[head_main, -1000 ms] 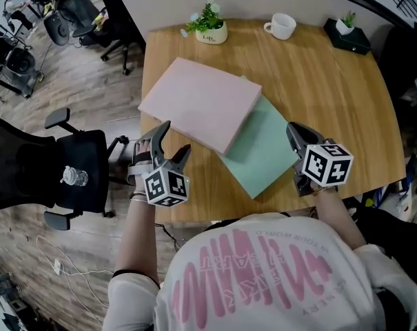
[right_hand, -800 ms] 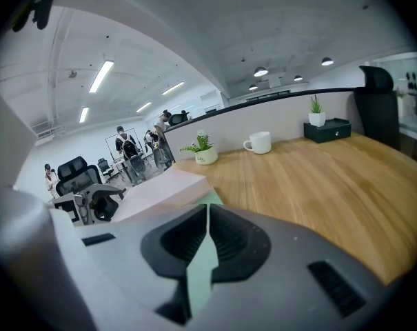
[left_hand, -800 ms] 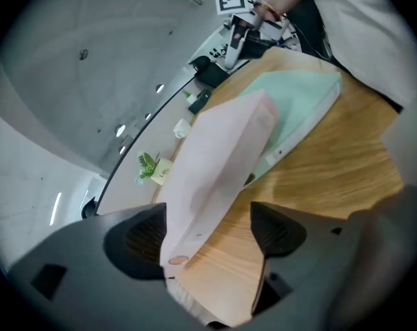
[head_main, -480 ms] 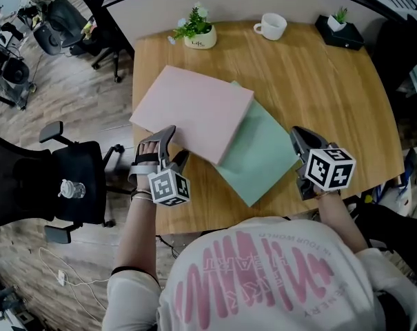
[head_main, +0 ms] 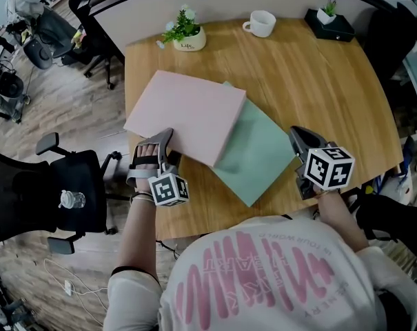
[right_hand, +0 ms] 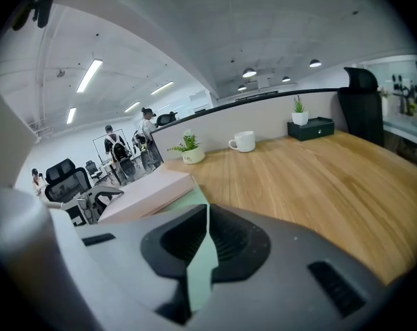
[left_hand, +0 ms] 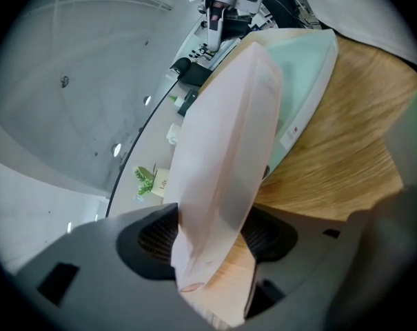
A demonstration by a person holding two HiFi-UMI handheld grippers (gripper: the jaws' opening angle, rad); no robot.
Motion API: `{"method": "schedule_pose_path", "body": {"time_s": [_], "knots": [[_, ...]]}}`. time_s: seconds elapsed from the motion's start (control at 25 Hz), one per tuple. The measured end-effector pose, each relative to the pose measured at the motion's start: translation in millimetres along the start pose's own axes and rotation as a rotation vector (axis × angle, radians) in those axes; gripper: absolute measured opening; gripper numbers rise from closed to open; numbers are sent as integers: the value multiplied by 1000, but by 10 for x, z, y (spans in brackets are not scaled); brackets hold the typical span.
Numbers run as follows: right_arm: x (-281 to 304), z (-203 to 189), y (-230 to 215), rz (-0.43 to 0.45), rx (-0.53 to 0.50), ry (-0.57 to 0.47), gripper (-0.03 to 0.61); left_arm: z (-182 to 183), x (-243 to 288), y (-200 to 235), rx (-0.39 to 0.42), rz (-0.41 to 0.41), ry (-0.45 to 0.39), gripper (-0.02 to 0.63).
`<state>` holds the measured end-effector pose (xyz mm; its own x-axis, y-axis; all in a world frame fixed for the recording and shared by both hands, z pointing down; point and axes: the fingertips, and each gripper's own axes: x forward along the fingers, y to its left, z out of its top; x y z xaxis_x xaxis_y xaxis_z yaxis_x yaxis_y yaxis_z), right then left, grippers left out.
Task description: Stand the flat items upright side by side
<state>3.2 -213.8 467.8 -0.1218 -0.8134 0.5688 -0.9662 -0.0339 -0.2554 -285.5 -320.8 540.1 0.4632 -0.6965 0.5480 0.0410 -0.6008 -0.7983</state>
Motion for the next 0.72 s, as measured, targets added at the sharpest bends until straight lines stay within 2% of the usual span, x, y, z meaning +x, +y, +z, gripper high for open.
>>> {"method": "schedule_pose_path", "body": {"time_s": [0.2,0.36,0.48,0.72], "knots": [[-18,-6,28,5,-7,1,16,61,-109,148,-61,45,-52,242],[-14,-16,93,28,-13,13,64,177,-235,350,-156,58,-100,232],[1,-20,181,56,-22,18,114,266,-360,606,-271,87,-144,221],[8,-22,370,96,-96,19,219,244,-642,1114,-564,150,-219,201]]}}
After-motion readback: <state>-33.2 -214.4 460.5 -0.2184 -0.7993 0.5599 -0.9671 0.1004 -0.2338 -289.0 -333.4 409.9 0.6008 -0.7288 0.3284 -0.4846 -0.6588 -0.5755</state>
